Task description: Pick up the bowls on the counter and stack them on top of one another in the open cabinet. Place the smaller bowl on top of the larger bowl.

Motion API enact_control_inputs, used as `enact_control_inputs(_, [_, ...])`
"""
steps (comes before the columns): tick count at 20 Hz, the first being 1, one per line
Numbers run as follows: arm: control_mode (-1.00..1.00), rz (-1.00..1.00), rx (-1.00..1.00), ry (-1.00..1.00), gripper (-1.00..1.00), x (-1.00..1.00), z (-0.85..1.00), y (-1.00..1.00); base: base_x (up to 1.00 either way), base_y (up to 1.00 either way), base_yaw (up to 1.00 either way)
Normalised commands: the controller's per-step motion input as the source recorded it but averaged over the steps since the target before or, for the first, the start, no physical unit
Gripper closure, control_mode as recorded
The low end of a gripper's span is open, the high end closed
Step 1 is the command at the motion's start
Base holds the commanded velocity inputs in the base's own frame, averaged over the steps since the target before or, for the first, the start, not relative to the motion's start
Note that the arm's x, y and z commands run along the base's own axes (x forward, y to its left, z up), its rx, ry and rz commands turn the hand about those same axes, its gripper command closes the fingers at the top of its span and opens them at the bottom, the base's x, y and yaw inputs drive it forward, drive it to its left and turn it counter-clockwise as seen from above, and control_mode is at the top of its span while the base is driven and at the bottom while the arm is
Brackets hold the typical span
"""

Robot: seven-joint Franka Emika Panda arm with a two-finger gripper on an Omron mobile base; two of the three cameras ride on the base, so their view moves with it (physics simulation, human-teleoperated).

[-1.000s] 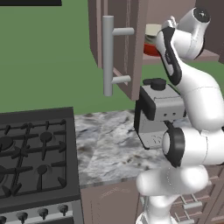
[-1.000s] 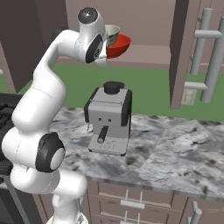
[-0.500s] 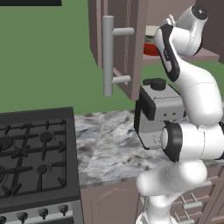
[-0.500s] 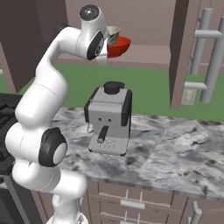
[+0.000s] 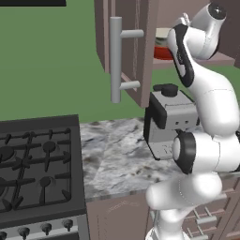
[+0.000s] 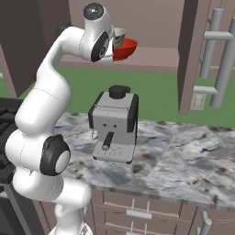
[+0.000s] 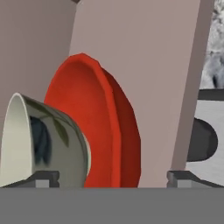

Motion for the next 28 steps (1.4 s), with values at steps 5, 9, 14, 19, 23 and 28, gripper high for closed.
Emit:
enact_control_inputs(5, [-1.00,0.00,0.01,-0.06,-1.00,-0.20,0.05,-0.13,0.00,0.00,0.00])
enact_control_inputs(9, [-1.00,0.00,0.02,-0.08,-1.00,-0.27,0.13,-0.15,0.00,0.00,0.00])
enact_control_inputs(14, [-1.00,0.00,0.03,-0.11,-1.00,-0.42,0.15,-0.17,0.00,0.00,0.00])
enact_control_inputs(19, [-1.00,0.00,0.04,-0.14,-1.00,-0.55,0.11,-0.19,0.00,0.00,0.00])
enact_control_inputs(23, [-1.00,0.00,0.06,-0.18,-1.00,-0.72,-0.02,-0.25,0.00,0.00,0.00])
enact_control_inputs(28, [-1.00,0.00,0.06,-0.17,-1.00,-0.83,-0.03,-0.26,0.00,0.00,0.00])
